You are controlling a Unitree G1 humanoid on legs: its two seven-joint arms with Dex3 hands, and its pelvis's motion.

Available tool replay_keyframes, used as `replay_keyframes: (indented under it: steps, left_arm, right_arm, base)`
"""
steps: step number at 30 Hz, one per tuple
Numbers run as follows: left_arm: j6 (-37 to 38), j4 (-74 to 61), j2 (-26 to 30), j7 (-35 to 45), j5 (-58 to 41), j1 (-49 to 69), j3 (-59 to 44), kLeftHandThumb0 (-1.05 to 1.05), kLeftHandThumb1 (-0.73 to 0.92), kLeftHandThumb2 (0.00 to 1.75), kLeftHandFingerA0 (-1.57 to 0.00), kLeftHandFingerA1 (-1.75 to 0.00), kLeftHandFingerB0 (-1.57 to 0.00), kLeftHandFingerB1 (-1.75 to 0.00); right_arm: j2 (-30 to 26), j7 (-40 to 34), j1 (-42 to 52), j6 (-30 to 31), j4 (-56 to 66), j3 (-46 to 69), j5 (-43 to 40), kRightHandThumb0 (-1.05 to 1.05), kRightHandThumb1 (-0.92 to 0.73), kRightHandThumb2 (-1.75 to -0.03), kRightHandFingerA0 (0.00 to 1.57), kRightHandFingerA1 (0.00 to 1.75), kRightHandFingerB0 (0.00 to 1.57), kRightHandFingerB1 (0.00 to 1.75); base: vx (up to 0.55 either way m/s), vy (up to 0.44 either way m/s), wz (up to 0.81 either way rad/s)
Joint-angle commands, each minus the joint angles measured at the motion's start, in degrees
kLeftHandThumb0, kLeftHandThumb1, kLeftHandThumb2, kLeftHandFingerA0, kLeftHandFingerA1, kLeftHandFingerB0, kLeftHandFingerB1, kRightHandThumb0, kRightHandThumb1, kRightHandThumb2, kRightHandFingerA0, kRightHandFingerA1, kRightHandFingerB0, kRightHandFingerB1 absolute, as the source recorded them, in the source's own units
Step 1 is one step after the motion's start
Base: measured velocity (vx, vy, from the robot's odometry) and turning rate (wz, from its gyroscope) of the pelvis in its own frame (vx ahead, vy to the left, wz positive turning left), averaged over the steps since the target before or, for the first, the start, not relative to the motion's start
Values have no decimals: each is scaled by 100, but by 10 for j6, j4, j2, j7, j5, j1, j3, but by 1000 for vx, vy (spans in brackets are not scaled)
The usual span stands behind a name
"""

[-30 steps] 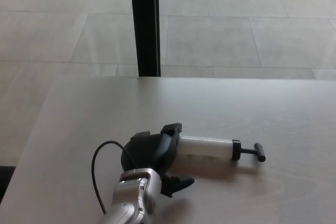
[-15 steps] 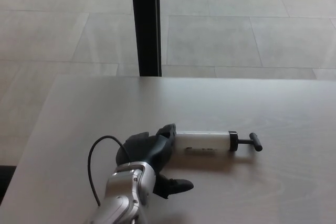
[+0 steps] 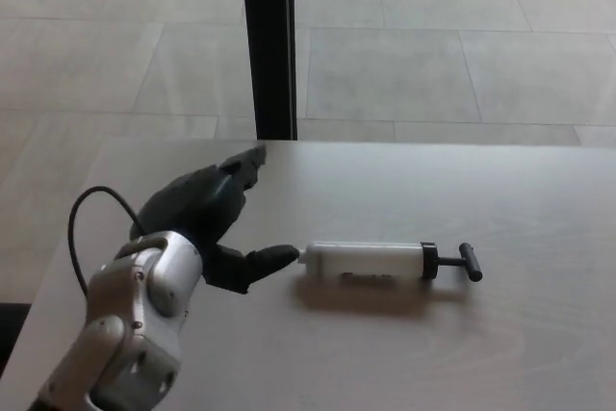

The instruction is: The robot uses its left hand to lift the air pump kept on the middle of the desk and use the right hand to compress the handle

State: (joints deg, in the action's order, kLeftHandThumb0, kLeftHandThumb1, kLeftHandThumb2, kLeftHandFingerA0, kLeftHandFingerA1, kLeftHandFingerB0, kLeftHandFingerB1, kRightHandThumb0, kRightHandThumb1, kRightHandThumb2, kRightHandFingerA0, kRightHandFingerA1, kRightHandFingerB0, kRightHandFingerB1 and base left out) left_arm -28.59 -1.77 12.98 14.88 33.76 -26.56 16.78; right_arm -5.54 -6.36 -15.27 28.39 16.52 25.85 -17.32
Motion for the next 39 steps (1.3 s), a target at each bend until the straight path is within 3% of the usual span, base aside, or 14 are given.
replay_keyframes:
  steps: [1, 4, 6, 7, 14, 15, 17, 18, 28, 30, 31, 33, 34, 39]
  left_arm:
    - [136, -94, 8, 96, -465, 96, -492, -84, 91, 69, -5, -31, -9, -24]
    - [148, -59, 16, 94, -508, 122, -579, -89, 82, 117, -6, -48, -8, -40]
    - [135, 21, 49, 113, -541, 147, -674, -84, 92, 75, -22, -42, -15, -30]
    - [143, 65, 68, 115, -540, 173, -716, -80, 92, 68, -28, -37, -21, -28]
    - [173, 290, 125, 60, -595, 263, -907, -82, 92, 68, -16, -39, -12, -27]
    - [181, 319, 131, 53, -606, 271, -924, -38, 47, 108, -1, -51, 0, -49]
    - [225, 405, 146, 45, -625, 297, -950, -37, 47, 109, -2, -51, 0, -49]
    - [233, 420, 145, 39, -629, 303, -956, -84, 92, 68, -19, -41, -15, -29]
    - [283, 634, 171, -25, -652, 372, -992, -81, 86, 66, -41, -47, -27, -32]
    - [283, 656, 173, -49, -639, 384, -989, -82, 88, 67, -43, -52, -29, -32]
    - [281, 661, 174, -55, -635, 386, -988, -81, 87, 66, -45, -53, -30, -32]
    - [286, 683, 169, -51, -624, 395, -979, -82, 87, 66, -40, -48, -27, -32]
    - [281, 695, 169, -61, -614, 398, -973, -87, 75, 76, -36, -45, -25, -36]
    - [279, 729, 166, -62, -577, 409, -950, -85, 81, 65, -46, -42, -35, -33]
  right_arm:
    - [-85, 36, 71, 11, -9, 107, -31, -83, -83, -114, 0, 25, 3, 31]
    - [-100, 59, 91, -24, -41, 141, -40, -74, -92, -76, 0, 32, 8, 29]
    - [-122, 73, 110, -50, -90, 178, -43, -81, -77, -114, 0, 37, 11, 35]
    - [-133, 70, 120, -64, -119, 196, -35, -77, -91, -74, 5, 47, 14, 30]
    - [-171, 78, 180, -132, -243, 265, -29, -78, -76, -114, 5, 53, 8, 45]
    - [-173, 78, 185, -139, -259, 271, -30, -78, -92, -73, 8, 48, 14, 31]
    - [-174, 69, 189, -156, -300, 278, -30, -35, -54, -113, 2, 53, 0, 49]
    - [-172, 65, 190, -159, -307, 278, -29, -77, -92, -72, 14, 51, 14, 30]
    - [-192, 27, 255, -300, -457, 335, -22, -76, -92, -68, 18, 43, 20, 30]
    - [-217, 38, 254, -332, -536, 377, -62, -36, -57, -112, 1, 52, 0, 49]
    - [-224, 12, 263, -340, -551, 366, -41, -71, -90, -67, 14, 42, 19, 32]
    - [-228, 11, 278, -363, -586, 360, -34, -36, -56, -113, 2, 53, 0, 49]
    - [-227, 1, 278, -369, -601, 357, -31, -77, -90, -67, 11, 51, 18, 33]
    - [-244, 19, 270, -389, -688, 342, -36, -81, -87, -67, 24, 58, 23, 33]
  base:
    - [0, 0, 0]
    - [0, 0, 0]
    - [0, 0, 0]
    - [0, 0, 0]
    - [0, 0, 0]
    - [0, 0, 0]
    - [0, 0, 0]
    - [0, 0, 0]
    - [0, 0, 0]
    - [0, 0, 0]
    - [0, 0, 0]
    - [0, 0, 0]
    - [0, 0, 0]
    - [0, 0, 0]
